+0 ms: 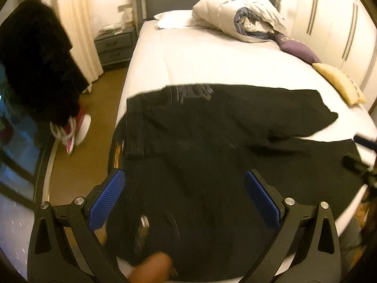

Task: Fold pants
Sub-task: 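Grasp the jeans waistband with the left tool while the right tool grasps the other waistband end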

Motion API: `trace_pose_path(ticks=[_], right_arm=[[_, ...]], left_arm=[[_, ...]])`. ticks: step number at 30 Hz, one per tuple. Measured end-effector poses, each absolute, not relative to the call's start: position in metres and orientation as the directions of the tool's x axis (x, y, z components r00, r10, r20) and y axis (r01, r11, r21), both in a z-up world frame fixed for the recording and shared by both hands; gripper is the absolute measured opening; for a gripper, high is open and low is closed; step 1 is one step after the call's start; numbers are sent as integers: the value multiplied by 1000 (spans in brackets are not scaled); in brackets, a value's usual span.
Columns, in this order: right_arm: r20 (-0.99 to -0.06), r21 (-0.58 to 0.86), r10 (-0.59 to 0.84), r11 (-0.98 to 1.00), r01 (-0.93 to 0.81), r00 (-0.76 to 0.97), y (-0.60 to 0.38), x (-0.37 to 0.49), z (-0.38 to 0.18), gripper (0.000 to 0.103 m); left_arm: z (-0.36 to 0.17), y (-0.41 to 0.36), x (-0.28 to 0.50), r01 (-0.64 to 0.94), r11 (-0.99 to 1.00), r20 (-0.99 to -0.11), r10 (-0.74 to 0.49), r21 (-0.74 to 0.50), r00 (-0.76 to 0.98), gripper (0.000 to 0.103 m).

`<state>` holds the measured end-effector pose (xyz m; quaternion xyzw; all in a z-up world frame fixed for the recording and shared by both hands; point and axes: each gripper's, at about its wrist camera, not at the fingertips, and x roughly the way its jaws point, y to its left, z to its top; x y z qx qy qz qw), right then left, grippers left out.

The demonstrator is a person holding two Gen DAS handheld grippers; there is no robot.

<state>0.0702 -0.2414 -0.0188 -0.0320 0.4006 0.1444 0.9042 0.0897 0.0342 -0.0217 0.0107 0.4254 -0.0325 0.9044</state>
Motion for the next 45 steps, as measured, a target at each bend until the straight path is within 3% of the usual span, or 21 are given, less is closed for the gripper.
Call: trace_pose_path(ticks=[1, 4, 6, 10, 13, 16, 22, 26, 28, 31, 32, 33, 35, 45], right_arm=[[-731, 51, 253, 946, -319, 634, -243, 80, -18, 103], [-737, 42, 323, 899, -437, 594, -247, 117, -20, 103], [-758, 43, 354, 865, -500, 547, -249, 146, -29, 103], [-806, 83, 399, 807, -585, 437, -254, 204, -47, 85], [-820, 120, 434, 768, -629, 373, -256, 243, -59, 81], [-822, 154, 462, 744, -651, 334, -257, 270, -68, 81], [-838, 197, 481, 706, -680, 257, -258, 317, -90, 76], [-847, 207, 484, 682, -702, 220, -252, 332, -100, 71], [-851, 213, 484, 674, -708, 205, -247, 340, -105, 70], [-862, 214, 473, 664, -717, 181, -240, 353, -112, 68], [-869, 207, 463, 662, -720, 176, -236, 358, -114, 68], [-876, 196, 450, 659, -726, 172, -231, 363, -116, 67], [-882, 195, 444, 650, -734, 159, -222, 370, -118, 65], [-920, 115, 365, 599, -792, 142, -171, 405, -119, 61]], left_arm=[[-23, 38, 100, 84, 996, -756, -65, -14, 651, 103], [-42, 40, 149, 136, 989, -842, -27, 55, 539, 103], [-47, 49, 185, 161, 987, -842, -66, 25, 536, 103], [-53, 59, 264, 261, 964, -840, -99, 52, 534, 103], [-63, 62, 330, 367, 930, -869, -168, 17, 465, 103], [-80, 52, 377, 475, 877, -905, -142, 73, 401, 103], [-118, 56, 433, 567, 824, -948, -194, -19, 251, 102], [-142, 65, 457, 548, 827, -962, -236, -124, 139, 82], [-148, 63, 459, 555, 823, -962, -233, -117, 141, 80], [-148, 57, 460, 567, 813, -961, -242, -127, 131, 62], [-147, 55, 459, 570, 810, -960, -252, -139, 124, 49], [-145, 52, 459, 570, 809, -959, -255, -142, 124, 29], [-140, 49, 458, 569, 812, -959, -247, -127, 138, 18], [-105, 43, 384, 594, 803, -905, -287, -49, 313, 11]])
